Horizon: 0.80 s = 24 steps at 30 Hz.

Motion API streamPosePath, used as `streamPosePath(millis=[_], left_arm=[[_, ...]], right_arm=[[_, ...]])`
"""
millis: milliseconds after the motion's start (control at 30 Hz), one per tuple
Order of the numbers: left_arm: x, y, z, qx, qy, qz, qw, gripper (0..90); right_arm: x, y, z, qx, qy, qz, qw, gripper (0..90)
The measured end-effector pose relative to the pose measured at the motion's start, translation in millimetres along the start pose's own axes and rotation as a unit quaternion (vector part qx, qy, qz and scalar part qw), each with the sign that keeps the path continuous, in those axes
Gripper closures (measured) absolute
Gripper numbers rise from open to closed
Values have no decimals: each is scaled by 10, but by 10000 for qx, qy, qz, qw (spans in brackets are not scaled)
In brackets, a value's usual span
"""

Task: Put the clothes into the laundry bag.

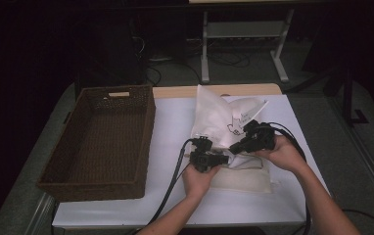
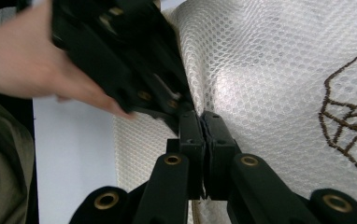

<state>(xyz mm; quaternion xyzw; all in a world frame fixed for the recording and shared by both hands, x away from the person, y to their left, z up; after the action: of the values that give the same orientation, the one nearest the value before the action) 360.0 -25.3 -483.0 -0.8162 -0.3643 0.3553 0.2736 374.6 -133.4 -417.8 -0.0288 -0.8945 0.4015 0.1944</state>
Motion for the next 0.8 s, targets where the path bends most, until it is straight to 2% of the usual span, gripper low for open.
streamPosePath(millis=[67, 133, 233, 333, 433, 500, 600, 667, 733, 800], left_arm=[[13, -92, 38, 54, 22, 78, 10000, 719], [35, -188, 80, 78, 168, 57, 9998, 702], [99, -309, 164, 156, 221, 44, 9996, 692], [181, -392, 236, 252, 179, 56, 9995, 693], [270, -449, 267, 293, 183, -71, 9994, 699], [322, -478, 276, 290, 234, -239, 9990, 699], [360, -531, 259, 191, 232, -346, 9989, 724], [405, -561, 229, 71, 286, -572, 9979, 749], [456, -533, 210, 128, 199, -593, 9980, 754], [489, -451, 189, 170, 226, -728, 9970, 775]], right_arm=[[-8, 12, 2, 16, 6, 11, 10000, 872], [-16, 15, 0, 17, 10, 12, 10000, 871], [-23, 24, 2, 23, 22, 16, 10000, 871], [-28, 37, 0, 55, 14, 25, 10000, 870], [-26, 55, -3, 76, 9, 45, 10000, 870], [-19, 63, -4, 81, 5, 56, 10000, 869], [-16, 62, 2, 54, -28, 60, 10000, 867], [-7, 61, 7, 43, -6, 56, 10000, 866], [1, 69, 6, 30, -21, 59, 10000, 866], [2, 89, -3, 39, -54, 66, 10000, 865]])
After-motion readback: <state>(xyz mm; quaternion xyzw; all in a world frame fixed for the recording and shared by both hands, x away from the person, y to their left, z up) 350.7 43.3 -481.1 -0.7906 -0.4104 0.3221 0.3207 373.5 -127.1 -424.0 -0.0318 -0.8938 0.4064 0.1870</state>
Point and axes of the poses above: each handheld gripper's, and its own axes: y roughly forward along the jaws, z roughly out of its underside, x roughly to its left, the point moved 7 cm from there along y, roughly forward along the jaws, and after that the axes turned 11 degrees about -z, right-handed, at the moved point
